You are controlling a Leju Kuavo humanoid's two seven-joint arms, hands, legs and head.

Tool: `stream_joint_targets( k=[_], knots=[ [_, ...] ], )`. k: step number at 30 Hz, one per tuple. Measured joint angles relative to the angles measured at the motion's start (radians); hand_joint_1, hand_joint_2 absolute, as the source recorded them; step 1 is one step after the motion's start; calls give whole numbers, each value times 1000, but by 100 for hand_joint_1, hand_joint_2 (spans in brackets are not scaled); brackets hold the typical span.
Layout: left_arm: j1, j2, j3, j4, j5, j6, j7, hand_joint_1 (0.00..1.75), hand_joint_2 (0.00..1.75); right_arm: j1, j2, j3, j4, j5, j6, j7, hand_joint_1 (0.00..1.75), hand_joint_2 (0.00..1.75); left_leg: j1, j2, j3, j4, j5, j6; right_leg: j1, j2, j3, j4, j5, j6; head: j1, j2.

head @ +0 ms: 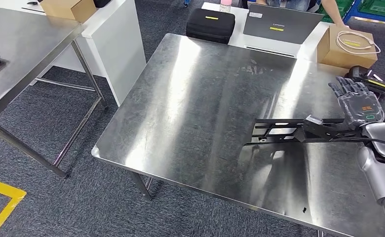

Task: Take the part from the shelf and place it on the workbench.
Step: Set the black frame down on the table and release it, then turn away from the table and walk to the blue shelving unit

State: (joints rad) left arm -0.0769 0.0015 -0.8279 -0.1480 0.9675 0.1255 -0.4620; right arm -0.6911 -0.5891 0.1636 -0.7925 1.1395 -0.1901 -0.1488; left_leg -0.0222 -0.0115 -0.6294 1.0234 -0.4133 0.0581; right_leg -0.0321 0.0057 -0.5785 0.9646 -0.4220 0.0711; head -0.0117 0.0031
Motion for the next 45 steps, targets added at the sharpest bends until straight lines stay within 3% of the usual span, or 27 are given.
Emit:
stream_joint_targets(
  k=[6,8,12,17,23,29,38,45],
  knots=[
    [2,0,-2,0,8,0,15,0,0,-178,-24,6,192,-5,263,45,0,175,-1,0,0,0,1,1,-1,0,0,0,1,1,0,0],
    [2,-1,-2,0,10,0,17,0,0,-219,-30,9,237,-7,294,51,0,175,-1,0,0,0,1,2,-1,0,0,0,1,1,0,0],
    [2,-2,-2,0,11,0,19,0,0,-264,-33,13,295,-11,320,61,0,0,-1,0,0,0,1,2,-1,0,0,0,1,2,0,0],
    [5,-8,-3,0,16,8,43,0,0,-339,-50,23,371,-8,534,141,0,0,-2,-1,-1,0,2,3,-1,-2,0,0,1,2,0,0],
    [8,-25,-3,0,30,20,77,0,0,-450,-74,49,438,15,654,214,0,0,-2,0,-1,0,2,4,-2,-2,-1,0,2,2,0,0],
    [10,-37,-3,0,42,18,100,0,0,-484,-101,76,478,15,785,188,0,0,-3,-2,-1,0,2,5,-3,-3,0,0,2,2,0,0],
    [12,-46,-3,0,59,3,145,0,0,-487,-123,88,499,26,694,338,0,0,-4,-3,-1,0,2,6,-3,-3,0,0,2,2,0,0],
    [13,-48,-3,0,59,-10,150,0,0,-486,-126,88,508,26,651,366,0,0,-4,-3,-1,0,2,6,-3,-3,0,0,2,2,0,0]
  ],
)
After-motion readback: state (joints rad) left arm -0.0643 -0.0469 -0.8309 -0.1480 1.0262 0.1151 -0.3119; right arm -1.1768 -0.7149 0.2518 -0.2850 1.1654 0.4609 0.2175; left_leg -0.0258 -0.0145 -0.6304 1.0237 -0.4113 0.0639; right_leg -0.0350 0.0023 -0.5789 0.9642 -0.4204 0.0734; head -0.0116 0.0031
